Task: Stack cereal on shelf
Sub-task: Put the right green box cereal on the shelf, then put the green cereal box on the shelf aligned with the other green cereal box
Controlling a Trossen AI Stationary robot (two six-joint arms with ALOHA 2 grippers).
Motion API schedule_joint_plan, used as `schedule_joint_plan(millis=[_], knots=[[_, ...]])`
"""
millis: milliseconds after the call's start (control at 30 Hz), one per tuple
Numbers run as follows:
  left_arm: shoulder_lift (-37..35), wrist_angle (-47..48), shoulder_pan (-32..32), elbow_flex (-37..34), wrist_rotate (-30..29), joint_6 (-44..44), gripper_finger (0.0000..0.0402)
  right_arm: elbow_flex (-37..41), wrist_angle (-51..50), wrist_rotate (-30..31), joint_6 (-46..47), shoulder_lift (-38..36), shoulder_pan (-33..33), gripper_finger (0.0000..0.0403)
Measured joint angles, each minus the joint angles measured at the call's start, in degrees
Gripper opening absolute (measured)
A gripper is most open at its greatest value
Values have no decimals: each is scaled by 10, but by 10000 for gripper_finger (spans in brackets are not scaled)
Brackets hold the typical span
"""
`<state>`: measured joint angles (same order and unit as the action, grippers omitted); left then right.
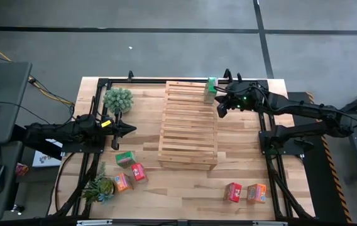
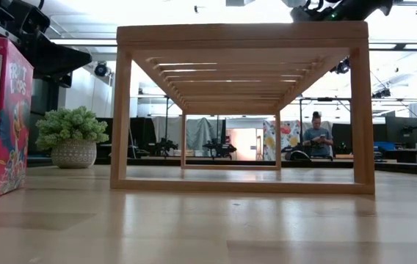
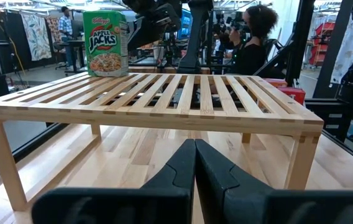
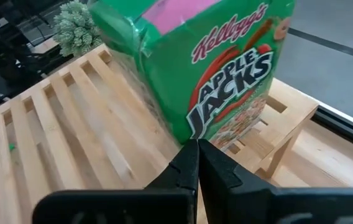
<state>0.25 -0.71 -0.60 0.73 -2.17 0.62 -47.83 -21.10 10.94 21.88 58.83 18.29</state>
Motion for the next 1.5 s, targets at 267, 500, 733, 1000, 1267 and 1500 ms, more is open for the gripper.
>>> schedule_joint_plan(millis=[267, 500, 733, 1000, 1267, 1500], knots=[[0, 0, 0, 0, 0, 0, 0, 0, -53, -2, -3, -26, -3, 0], [0, 0, 0, 0, 0, 0, 0, -1, -221, 34, 27, -128, -48, 0], [0, 0, 0, 0, 0, 0, 0, 92, -93, 55, 22, -219, -164, 0], [0, -32, 0, 0, 0, 0, 0, 304, 302, 47, -66, -254, -221, 0], [14, -142, 0, 1, 0, -71, 13, 337, 421, 7, -104, -256, -222, 0], [102, -135, 16, 52, 1, -120, 127, 337, 419, 5, -103, -255, -222, 0]])
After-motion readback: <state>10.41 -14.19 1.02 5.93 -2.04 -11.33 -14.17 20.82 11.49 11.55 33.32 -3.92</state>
